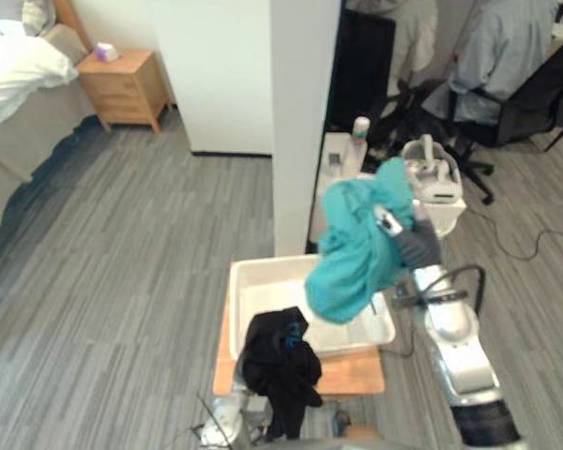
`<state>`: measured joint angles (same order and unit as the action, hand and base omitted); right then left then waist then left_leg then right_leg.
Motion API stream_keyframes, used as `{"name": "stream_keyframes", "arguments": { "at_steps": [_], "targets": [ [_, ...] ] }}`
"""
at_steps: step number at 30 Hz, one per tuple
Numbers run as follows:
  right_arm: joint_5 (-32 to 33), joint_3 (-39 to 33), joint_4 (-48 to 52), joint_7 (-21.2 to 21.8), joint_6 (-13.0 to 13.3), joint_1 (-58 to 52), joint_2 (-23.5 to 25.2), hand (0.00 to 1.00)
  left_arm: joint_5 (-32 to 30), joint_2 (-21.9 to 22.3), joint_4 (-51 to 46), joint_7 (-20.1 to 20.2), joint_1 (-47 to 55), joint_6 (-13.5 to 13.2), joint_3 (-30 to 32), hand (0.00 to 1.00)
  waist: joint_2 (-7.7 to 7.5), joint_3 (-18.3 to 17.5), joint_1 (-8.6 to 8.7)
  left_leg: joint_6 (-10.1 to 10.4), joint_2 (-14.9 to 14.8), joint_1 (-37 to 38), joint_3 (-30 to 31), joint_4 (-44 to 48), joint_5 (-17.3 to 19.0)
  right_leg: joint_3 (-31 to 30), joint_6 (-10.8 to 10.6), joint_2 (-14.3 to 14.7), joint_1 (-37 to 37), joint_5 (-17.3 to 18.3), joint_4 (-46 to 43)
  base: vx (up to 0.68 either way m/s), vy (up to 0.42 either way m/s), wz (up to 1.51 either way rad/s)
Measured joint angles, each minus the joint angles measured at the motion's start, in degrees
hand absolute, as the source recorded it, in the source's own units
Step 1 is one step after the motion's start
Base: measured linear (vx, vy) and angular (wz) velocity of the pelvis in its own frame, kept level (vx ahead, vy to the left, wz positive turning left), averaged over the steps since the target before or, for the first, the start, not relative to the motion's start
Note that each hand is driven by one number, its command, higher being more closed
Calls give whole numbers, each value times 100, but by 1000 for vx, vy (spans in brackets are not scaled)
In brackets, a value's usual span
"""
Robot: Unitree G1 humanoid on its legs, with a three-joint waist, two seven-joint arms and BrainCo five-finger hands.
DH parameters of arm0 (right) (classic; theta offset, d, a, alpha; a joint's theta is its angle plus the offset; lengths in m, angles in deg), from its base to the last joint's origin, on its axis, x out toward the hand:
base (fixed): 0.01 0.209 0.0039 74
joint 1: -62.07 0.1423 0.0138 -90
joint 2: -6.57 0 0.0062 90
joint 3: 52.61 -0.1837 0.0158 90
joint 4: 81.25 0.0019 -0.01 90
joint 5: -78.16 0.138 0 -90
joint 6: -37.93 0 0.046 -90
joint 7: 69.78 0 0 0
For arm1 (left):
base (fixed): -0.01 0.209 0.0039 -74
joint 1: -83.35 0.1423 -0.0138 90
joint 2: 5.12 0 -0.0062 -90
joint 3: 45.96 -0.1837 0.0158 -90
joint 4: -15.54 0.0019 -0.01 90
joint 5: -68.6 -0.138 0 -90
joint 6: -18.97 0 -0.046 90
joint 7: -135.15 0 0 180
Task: Tidy the bed and pick cloth on bed and put in laundry
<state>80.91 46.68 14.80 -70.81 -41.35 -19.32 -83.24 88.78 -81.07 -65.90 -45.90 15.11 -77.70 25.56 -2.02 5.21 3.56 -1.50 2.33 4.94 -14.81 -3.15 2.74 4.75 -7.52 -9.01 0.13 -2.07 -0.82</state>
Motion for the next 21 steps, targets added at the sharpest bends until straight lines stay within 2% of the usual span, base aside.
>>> {"name": "stream_keyframes", "arguments": {
  "at_steps": [3,6,10,11,16,18,21],
  "targets": [
    [-15,148,-807,7,-17,381,-21,100,63,-17,-183,21,53,0,-16,100,5,0,-110,7,28,38,95,-78,-101,115,59,-25,-35,-62,34,-20,30,21],
    [-144,143,-1703,-10,-126,763,-10,100,198,-98,-498,117,186,-19,-85,100,48,-13,-141,71,56,-13,261,-73,-159,275,112,-68,-110,-101,103,-45,10,32],
    [-413,88,-2714,-136,-260,1309,-18,100,360,-181,-888,236,254,-40,-222,100,385,111,-162,31,117,-135,362,-105,-209,307,113,-130,-75,-101,111,-96,20,15],
    [-474,16,-2952,-166,-269,1453,-22,0,435,-183,-1006,240,244,-47,-226,100,499,178,-160,15,131,-164,371,-163,-218,306,113,-140,-53,-101,129,-109,17,6],
    [-798,-553,-3728,-496,-408,1632,-33,0,688,-296,-1517,353,182,-134,-230,100,850,351,-136,23,125,-346,343,-254,-331,399,14,-161,44,-165,276,-63,3,12],
    [-955,-651,-4001,-579,-471,1624,-22,0,688,-295,-1630,351,153,-204,-233,100,912,349,-125,18,109,-389,343,-251,-350,428,15,-146,64,-170,302,10,-7,6],
    [-1173,-771,-4261,-656,-484,1549,10,0,686,-312,-1823,341,59,-277,-217,100,929,342,-124,3,74,-408,336,-214,-438,448,34,-111,116,-186,311,58,-17,4]
  ]
}}
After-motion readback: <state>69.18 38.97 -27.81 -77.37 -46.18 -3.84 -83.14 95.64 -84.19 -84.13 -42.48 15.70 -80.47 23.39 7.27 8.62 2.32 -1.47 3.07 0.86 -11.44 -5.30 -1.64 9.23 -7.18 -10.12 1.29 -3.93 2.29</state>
